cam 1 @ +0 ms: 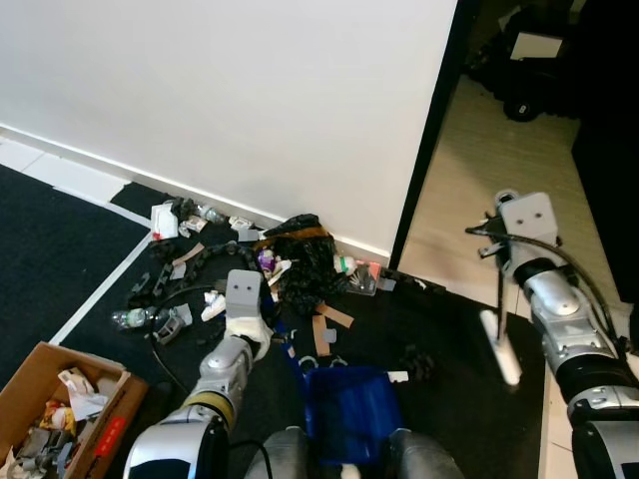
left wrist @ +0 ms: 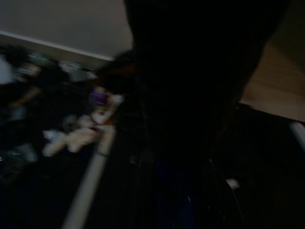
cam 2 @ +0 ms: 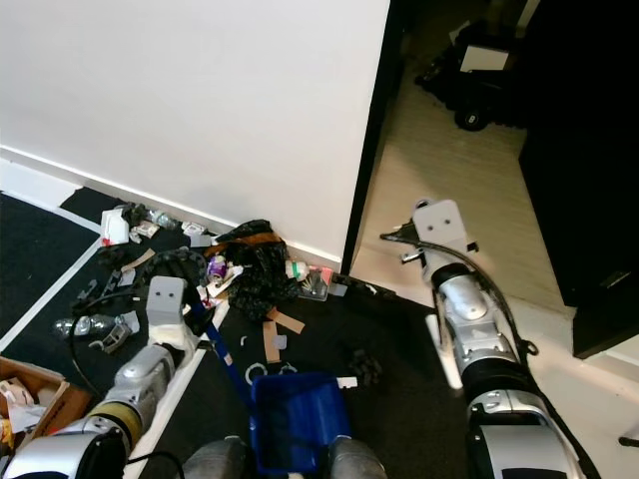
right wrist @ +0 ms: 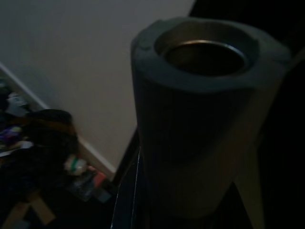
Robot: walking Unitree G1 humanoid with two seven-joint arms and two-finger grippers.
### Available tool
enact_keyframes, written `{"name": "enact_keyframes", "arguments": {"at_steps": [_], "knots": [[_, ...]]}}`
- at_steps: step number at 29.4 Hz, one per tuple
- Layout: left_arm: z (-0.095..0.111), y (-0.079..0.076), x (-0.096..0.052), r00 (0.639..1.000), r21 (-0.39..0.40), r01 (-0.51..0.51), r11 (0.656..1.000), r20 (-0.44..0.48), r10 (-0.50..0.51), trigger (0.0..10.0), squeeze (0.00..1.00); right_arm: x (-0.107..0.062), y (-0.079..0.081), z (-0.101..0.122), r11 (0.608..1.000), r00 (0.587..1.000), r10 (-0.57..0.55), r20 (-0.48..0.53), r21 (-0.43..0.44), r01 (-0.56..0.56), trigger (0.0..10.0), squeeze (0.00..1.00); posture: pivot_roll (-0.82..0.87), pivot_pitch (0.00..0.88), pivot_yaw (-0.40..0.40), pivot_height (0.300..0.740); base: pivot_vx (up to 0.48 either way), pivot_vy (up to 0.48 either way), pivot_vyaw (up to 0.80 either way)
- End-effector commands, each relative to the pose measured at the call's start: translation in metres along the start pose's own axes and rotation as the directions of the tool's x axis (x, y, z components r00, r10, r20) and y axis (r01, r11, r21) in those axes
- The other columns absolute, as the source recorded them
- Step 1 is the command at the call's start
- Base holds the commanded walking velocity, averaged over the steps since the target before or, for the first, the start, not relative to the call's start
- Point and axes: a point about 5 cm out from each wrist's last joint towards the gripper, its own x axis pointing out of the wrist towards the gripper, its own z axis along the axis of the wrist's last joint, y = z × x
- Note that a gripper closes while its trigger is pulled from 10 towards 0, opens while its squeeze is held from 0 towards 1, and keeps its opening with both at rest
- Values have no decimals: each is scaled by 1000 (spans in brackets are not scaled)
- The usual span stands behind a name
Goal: Sweep floor
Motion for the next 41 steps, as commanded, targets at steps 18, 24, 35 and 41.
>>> {"name": "enact_keyframes", "arguments": {"at_steps": [18,24,35,41], "knots": [[58,47,-9,978,314,-57,948,207,-10,10000,0,-2,37,0,989,989,147,21,-24,-146,10000,0,85,143,-4,740,0,0,0],[42,44,-14,990,437,6,899,124,-67,10000,0,-3,52,2,980,979,199,34,-25,-198,10000,0,92,173,-7,740,0,0,0],[86,85,-25,953,429,-215,878,290,91,10000,0,-4,52,2,977,976,213,33,-36,-212,10000,0,100,183,-17,740,0,0,0],[106,90,-29,935,420,-213,882,351,59,10000,0,-2,52,4,977,977,210,36,-36,-209,10000,0,106,182,-15,740,0,0,0]]}}
